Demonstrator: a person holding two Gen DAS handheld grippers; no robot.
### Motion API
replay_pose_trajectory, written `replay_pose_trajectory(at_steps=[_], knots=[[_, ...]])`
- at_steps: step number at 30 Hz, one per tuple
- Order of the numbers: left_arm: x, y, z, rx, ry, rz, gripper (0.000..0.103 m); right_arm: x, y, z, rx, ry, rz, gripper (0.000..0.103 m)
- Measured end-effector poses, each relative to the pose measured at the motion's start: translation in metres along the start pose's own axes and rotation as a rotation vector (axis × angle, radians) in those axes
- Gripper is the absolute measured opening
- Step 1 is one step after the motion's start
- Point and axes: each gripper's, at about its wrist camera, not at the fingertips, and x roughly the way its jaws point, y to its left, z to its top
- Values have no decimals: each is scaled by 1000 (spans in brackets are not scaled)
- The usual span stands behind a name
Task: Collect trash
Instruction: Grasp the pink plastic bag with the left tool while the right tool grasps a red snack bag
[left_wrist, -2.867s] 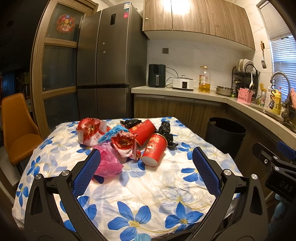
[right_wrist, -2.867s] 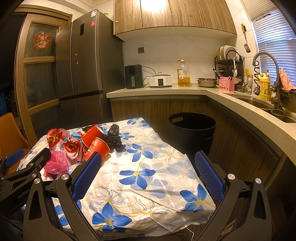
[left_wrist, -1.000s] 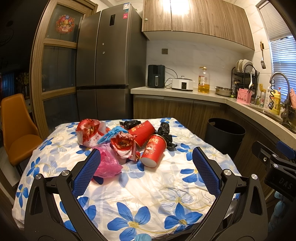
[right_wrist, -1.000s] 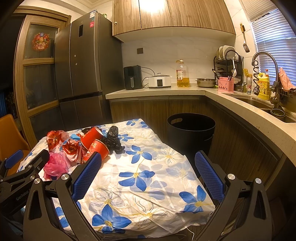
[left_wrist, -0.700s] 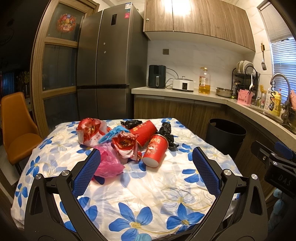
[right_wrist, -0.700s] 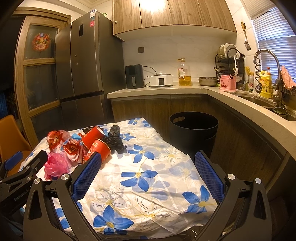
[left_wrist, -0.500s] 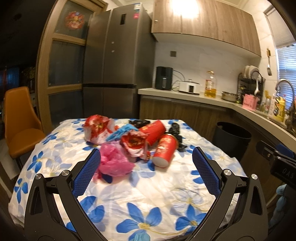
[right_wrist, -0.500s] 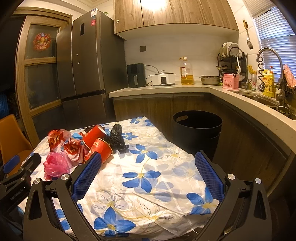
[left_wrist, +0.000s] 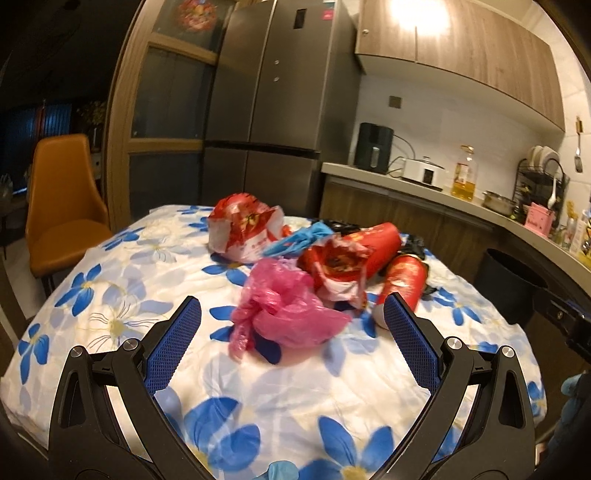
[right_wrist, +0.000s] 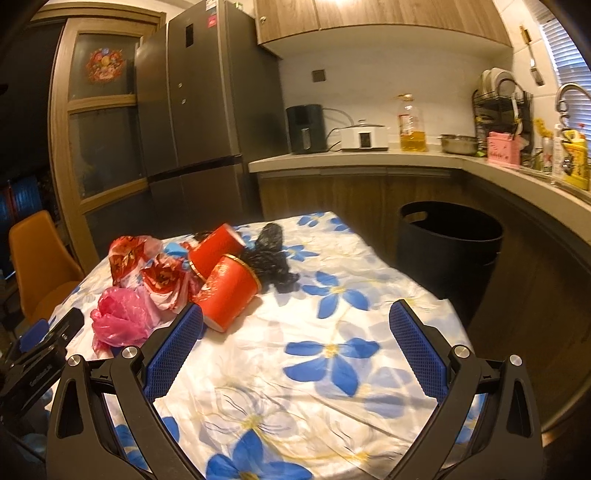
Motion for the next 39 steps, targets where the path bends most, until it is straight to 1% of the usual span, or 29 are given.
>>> replay_pose_trajectory(at_steps=[3, 7, 10, 11, 12, 13, 14, 15, 17, 20, 22, 27, 31, 33, 35, 39], knots=[[17, 3, 2, -9, 5, 14, 95, 16, 9, -1, -16, 10, 28, 98], [44, 6, 2, -7, 32, 27, 89, 33, 19, -1, -33, 19, 62, 98], [64, 11, -2, -15, 84, 31, 77, 42, 27, 0, -43, 16, 96, 98], [70, 13, -4, -24, 104, 30, 75, 46, 30, 1, -45, 15, 109, 98], [76, 16, -7, -36, 128, 27, 71, 49, 32, 1, -47, 13, 122, 98], [81, 18, -9, -47, 152, 20, 63, 54, 36, 1, -50, 15, 138, 98], [84, 20, -10, -57, 167, 11, 59, 57, 39, 2, -51, 19, 152, 95], [86, 22, -11, -67, 171, -1, 58, 61, 43, 2, -52, 23, 168, 93], [87, 26, -11, -75, 178, -4, 47, 68, 52, 3, -62, 19, 201, 92], [86, 29, -13, -84, 184, -13, 39, 78, 65, 5, -71, 19, 251, 90], [84, 31, -12, -83, 183, -15, 37, 87, 75, 6, -80, 27, 279, 80], [72, 37, -7, -97, 159, -4, 34, 108, 95, 8, -97, 56, 332, 67], [61, 47, 2, -127, 118, 8, 34, 126, 105, 14, -94, 63, 359, 61], [58, 50, 7, -132, 100, 15, 34, 136, 109, 14, -95, 67, 356, 57], [58, 50, 10, -131, 91, 16, 34, 145, 112, 14, -91, 81, 356, 55], [62, 51, 12, -123, 90, 14, 34, 160, 115, 12, -94, 102, 352, 45]])
